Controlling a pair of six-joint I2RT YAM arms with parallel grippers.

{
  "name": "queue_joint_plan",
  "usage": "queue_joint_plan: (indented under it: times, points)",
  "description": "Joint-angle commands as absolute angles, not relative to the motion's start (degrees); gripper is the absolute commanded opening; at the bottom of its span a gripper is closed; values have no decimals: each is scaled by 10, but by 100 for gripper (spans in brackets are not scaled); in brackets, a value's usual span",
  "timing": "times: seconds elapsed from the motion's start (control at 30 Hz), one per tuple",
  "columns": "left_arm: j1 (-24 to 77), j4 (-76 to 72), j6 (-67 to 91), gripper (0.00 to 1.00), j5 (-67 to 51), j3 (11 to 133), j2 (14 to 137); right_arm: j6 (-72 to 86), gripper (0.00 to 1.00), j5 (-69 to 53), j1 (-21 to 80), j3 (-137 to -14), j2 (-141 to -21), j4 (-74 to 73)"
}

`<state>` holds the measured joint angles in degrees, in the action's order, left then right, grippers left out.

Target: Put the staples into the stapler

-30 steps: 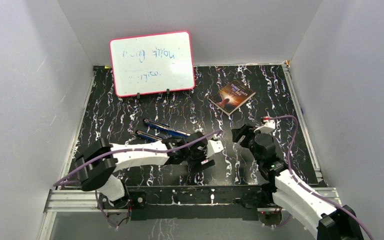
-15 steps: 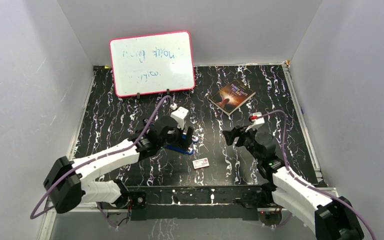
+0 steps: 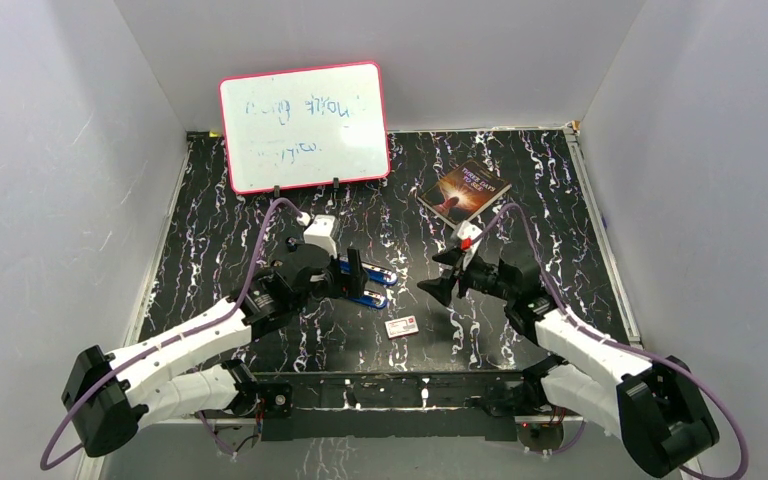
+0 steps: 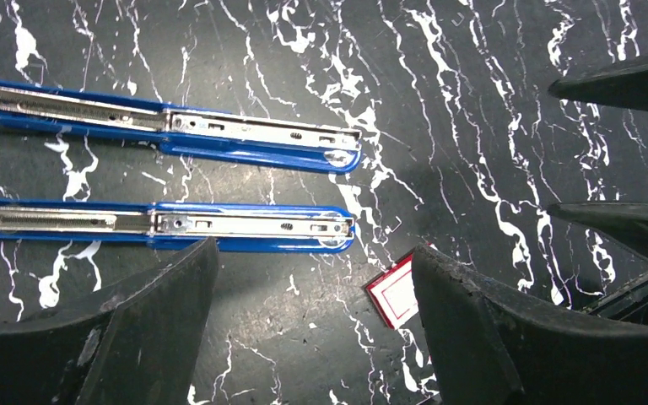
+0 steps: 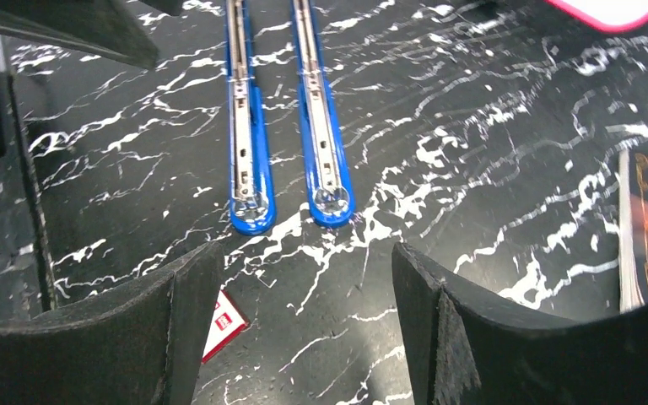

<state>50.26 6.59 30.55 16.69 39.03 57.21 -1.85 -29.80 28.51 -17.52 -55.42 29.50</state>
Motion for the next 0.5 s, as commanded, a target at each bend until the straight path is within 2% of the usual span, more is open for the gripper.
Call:
queue_joint_plan:
  times: [0.0, 0.3, 0.47]
  points:
    - [497, 88, 343, 83, 187, 384, 568, -116, 80, -403, 283, -239, -578, 244]
    - [493, 116, 387, 83, 162, 376, 577, -290, 80, -484, 302, -299, -628, 88]
    - [490, 104, 400, 83, 165, 373, 587, -364, 80, -498, 318, -311, -628, 65]
